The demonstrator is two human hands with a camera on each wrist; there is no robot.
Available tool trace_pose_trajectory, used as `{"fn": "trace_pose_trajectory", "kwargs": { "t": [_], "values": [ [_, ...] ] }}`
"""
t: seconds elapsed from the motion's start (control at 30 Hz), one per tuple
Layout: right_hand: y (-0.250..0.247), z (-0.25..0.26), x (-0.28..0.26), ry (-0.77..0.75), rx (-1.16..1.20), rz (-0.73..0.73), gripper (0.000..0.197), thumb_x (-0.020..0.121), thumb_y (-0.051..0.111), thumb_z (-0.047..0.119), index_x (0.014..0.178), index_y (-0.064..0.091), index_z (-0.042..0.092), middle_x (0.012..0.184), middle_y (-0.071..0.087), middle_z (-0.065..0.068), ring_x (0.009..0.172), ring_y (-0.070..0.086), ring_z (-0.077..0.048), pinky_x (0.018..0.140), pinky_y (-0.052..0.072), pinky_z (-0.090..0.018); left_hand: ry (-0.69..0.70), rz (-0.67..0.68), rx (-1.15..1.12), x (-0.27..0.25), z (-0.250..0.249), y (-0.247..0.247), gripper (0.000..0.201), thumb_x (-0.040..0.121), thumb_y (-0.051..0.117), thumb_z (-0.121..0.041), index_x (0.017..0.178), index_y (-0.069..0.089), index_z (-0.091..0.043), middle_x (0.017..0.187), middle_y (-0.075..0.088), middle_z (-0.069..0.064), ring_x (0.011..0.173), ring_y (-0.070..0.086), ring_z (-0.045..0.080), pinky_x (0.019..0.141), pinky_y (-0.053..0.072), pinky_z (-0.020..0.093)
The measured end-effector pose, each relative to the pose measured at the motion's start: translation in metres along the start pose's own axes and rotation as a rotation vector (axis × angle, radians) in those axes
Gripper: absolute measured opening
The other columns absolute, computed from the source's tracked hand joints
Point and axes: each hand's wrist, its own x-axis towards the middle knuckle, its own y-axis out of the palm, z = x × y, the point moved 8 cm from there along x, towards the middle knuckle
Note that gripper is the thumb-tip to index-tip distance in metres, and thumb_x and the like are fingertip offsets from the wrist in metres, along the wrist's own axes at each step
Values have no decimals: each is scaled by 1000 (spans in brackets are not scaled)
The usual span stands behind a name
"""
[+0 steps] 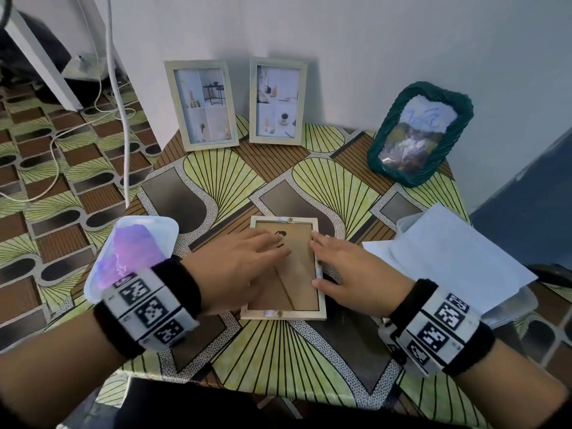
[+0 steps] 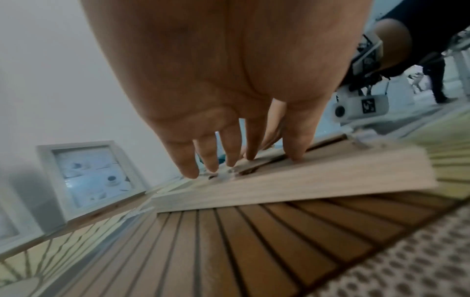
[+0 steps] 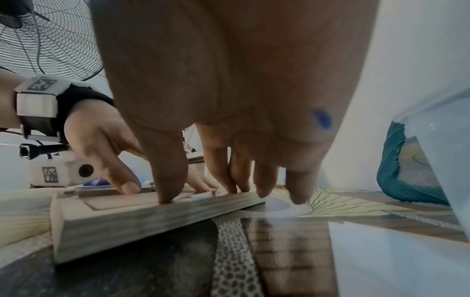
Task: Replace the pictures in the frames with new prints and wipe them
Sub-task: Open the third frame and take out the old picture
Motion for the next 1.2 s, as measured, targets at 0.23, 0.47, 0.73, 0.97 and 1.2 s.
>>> {"fn": "trace_pose_trajectory", "kwargs": {
  "t": [0.23, 0.47, 0.73, 0.97, 1.2],
  "values": [
    [14, -6, 2, 2, -24, 140, 76, 102, 46, 35, 157, -3, 15, 163, -18, 2, 149, -13, -9, 123, -3, -34, 101, 224, 4, 24, 1, 23, 66, 102, 34, -44, 157, 2, -26, 164, 1, -5, 151, -1, 10, 124, 13, 34],
    [19, -8, 1, -8, -35, 187, 80, 102, 45, 34, 156, -11, 14, 161, -25, 2, 148, -18, -9, 122, -7, -33, 80, 128, -65, 24, 0, 11, 58, 96, 43, -33, 148, 18, -26, 163, 19, -2, 138, 41, 16, 107, 42, 31],
    [15, -10, 3, 18, 39, 177, 85, 99, 53, 34, 156, -6, 13, 163, -19, 1, 150, -13, -9, 124, 1, -33, 39, 228, 194, 28, -14, 24, 79, 98, 44, -23, 154, -11, -13, 164, -4, 13, 151, 7, 23, 116, 32, 40],
    [9, -12, 4, 26, 11, 131, 88, 96, 56, 40, 157, -2, 14, 164, -15, 5, 150, -9, -7, 123, 0, -30, -3, 182, 31, 23, -11, 19, 85, 94, 49, -17, 155, -10, -16, 165, -1, 7, 151, 3, 17, 120, 9, 27],
    [0, -8, 3, 29, 86, 69, 90, 91, 65, 39, 157, 10, 14, 164, -4, 8, 150, -1, -5, 123, 9, -30, -48, 84, -235, 10, -5, 8, 74, 87, 46, -4, 153, 15, -17, 158, 29, 8, 130, 48, 27, 106, 40, 36]
  ]
}}
